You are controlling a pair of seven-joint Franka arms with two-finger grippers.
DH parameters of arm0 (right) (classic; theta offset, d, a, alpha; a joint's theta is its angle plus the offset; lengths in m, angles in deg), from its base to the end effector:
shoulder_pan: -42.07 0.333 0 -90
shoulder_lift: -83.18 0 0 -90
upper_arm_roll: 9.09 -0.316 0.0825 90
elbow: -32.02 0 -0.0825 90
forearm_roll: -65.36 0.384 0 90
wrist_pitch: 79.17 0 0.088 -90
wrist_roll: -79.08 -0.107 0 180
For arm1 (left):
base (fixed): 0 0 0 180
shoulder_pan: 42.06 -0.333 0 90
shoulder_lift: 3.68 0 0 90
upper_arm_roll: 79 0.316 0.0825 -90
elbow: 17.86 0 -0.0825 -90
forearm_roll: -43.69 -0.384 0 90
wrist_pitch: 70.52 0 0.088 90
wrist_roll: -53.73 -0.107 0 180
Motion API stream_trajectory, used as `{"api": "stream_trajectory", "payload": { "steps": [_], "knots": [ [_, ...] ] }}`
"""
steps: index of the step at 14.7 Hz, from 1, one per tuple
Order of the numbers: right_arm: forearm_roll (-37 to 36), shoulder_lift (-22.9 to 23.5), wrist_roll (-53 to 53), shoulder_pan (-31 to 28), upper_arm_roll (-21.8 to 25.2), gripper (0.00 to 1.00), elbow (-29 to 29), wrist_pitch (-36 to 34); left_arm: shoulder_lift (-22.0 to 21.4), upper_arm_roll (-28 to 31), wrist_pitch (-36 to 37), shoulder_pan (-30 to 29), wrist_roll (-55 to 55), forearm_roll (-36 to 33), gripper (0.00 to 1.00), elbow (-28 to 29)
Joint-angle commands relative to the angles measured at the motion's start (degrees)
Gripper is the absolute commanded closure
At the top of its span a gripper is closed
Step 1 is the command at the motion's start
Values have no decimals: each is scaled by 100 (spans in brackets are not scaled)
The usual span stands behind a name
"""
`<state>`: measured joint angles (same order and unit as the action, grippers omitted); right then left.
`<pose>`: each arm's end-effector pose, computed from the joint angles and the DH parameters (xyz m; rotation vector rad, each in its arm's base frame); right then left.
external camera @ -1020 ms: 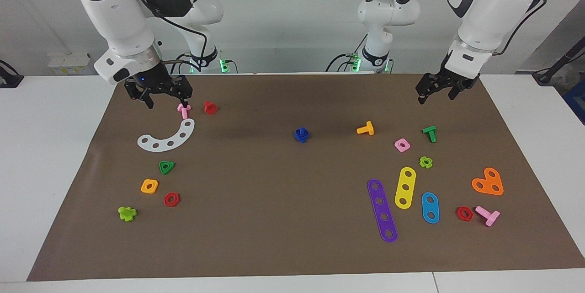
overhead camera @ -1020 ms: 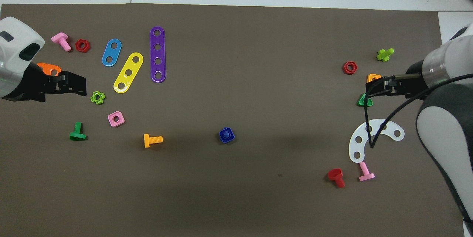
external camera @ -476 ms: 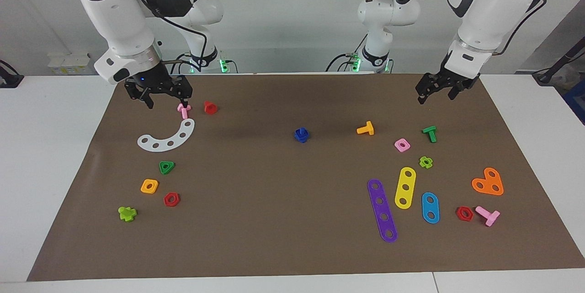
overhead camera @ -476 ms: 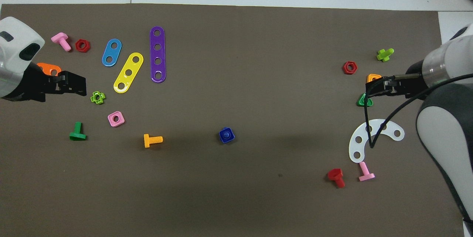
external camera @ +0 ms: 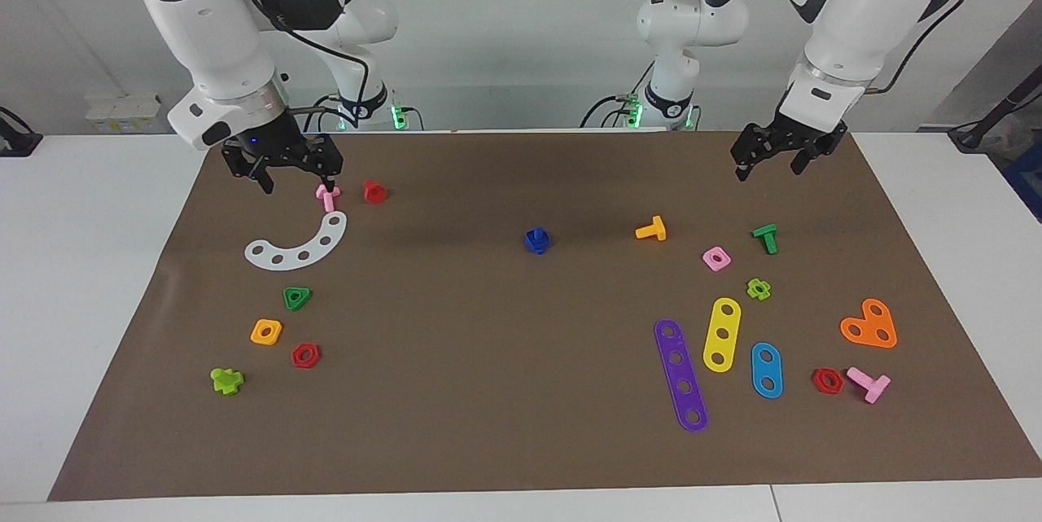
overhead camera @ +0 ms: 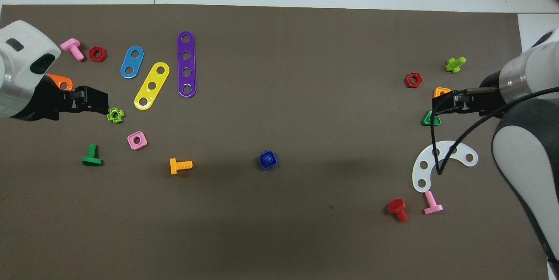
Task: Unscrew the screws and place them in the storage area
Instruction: 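Move the left gripper toward the blue square nut mid-table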
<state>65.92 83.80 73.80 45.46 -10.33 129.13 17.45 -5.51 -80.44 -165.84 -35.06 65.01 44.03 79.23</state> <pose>0.5615 0.0464 0.5695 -3.1332 0.0197 0.0316 0.5444 -0.0816 0.5915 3.1354 0.0786 0.0002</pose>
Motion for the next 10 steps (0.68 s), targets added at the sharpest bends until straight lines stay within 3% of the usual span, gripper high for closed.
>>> {"api": "stream_trajectory", "payload": {
  "steps": [1,5,7,10],
  "knots": [
    [119,-27,159,-57,-25,0,10,-29,-195,39,-170,83,-47,-70,0,257],
    [119,-27,159,-57,-25,0,10,-21,-388,31,-442,196,-83,-61,0,704],
    [119,-27,159,-57,-25,0,10,-30,-467,31,-976,267,75,-52,0,1003],
    [119,-27,159,-57,-25,0,10,-21,-354,31,-1058,451,181,333,0,952]
  ]
}}
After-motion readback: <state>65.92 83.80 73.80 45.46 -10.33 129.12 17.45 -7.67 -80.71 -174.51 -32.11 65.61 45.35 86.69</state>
